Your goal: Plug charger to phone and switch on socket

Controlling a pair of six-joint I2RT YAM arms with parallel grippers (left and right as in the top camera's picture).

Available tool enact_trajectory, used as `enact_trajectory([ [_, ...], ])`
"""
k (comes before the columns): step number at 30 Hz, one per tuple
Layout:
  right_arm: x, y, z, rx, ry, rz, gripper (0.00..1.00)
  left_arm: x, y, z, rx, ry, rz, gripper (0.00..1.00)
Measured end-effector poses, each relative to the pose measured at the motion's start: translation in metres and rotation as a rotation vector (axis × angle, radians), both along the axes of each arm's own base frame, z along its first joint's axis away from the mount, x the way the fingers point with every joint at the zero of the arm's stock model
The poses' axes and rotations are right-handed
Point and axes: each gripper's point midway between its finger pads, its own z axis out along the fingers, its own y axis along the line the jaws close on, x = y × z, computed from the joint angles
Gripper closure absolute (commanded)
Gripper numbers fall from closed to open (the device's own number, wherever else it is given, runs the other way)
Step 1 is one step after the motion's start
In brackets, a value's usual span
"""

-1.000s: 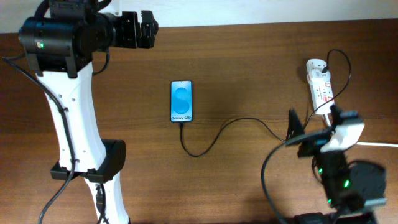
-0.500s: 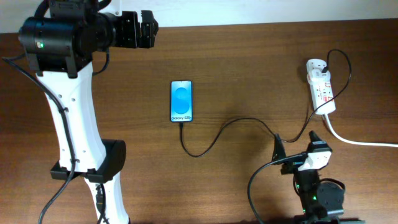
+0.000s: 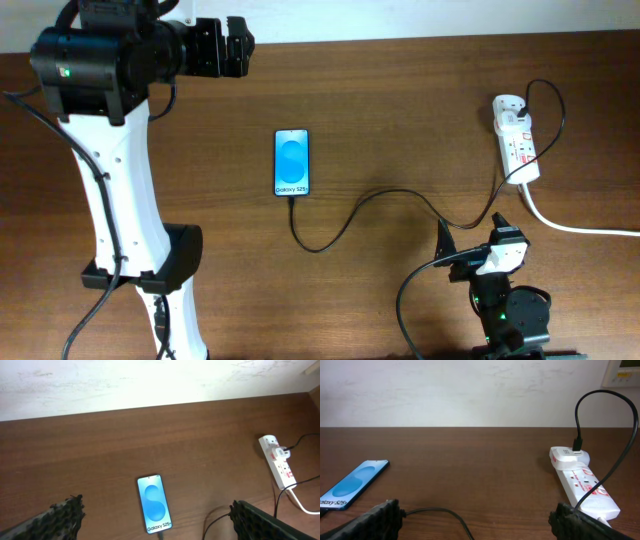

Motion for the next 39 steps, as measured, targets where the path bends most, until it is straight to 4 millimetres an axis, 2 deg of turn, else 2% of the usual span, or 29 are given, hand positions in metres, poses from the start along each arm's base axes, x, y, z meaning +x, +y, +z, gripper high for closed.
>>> enact_trajectory([
  [7, 0.0, 0.0, 0.0, 0.0, 0.0, 0.0, 0.02, 0.001, 0.0, -0.003, 0.001, 0.01, 0.0, 0.01],
  [9, 0.0, 0.0, 0.0, 0.0, 0.0, 0.0, 0.02, 0.002, 0.0, -0.009, 0.005, 0.035, 0.0, 0.01],
  [12, 0.0, 0.0, 0.0, 0.0, 0.0, 0.0, 0.02, 0.003, 0.0, -0.031, 0.017, 0.12, 0.001, 0.0],
  [14, 0.0, 0.0, 0.0, 0.0, 0.0, 0.001, 0.02, 0.013, -0.001, -0.033, 0.015, 0.09, 0.003, 0.01],
  [16, 0.0, 0.0, 0.0, 0.0, 0.0, 0.001, 0.02, 0.009, -0.001, -0.032, 0.011, 0.056, 0.003, 0.01],
  [18, 0.0, 0.0, 0.0, 0.0, 0.0, 0.001, 0.02, -0.007, 0.002, -0.035, 0.01, 0.048, 0.004, 0.01],
  [19, 0.0, 0.0, 0.0, 0.0, 0.0, 0.001, 0.01, -0.021, 0.006, -0.042, 0.017, 0.026, 0.014, 0.01],
  [21, 0.0, 0.0, 0.0, 0.0, 0.0, 0.001, 0.02, -0.031, 0.011, -0.046, 0.021, -0.044, 0.029, 0.01],
  [23, 0.0, 0.0, 0.0, 0.0, -0.002, 0.002, 0.02, -0.055, 0.021, -0.07, 0.039, -0.081, 0.057, 0.01],
  [25, 0.0, 0.0, 0.001, 0.001, -0.004, 0.002, 0.02, -0.069, 0.028, -0.085, 0.047, -0.151, 0.082, 0.01],
  [27, 0.0, 0.001, 0.0, 0.0, -0.003, 0.002, 0.02, -0.096, 0.038, -0.112, 0.063, -0.2, 0.116, 0.01],
  [30, 0.0, 0.001, 0.0, 0.0, -0.004, 0.002, 0.02, -0.125, 0.05, -0.132, 0.064, -0.321, 0.158, 0.01],
  [32, 0.0, 0.001, 0.0, 0.0, -0.004, 0.002, 0.02, -0.149, 0.057, -0.154, 0.067, -0.356, 0.176, 0.01],
  [33, 0.0, 0.0, 0.0, 0.0, -0.003, 0.002, 0.02, -0.153, 0.059, -0.153, 0.058, -0.408, 0.187, 0.01],
  [35, 0.0, 0.001, 0.0, 0.0, -0.002, 0.002, 0.02, -0.175, 0.069, -0.176, 0.063, -0.426, 0.215, 0.01],
  [37, 0.0, 0.001, 0.0, 0.0, -0.002, 0.002, 0.02, -0.18, 0.075, -0.187, 0.064, -0.444, 0.237, 0.01],
  [39, 0.0, 0.001, 0.0, 0.0, -0.002, 0.002, 0.02, -0.179, 0.084, -0.189, 0.062, -0.498, 0.274, 0.01],
])
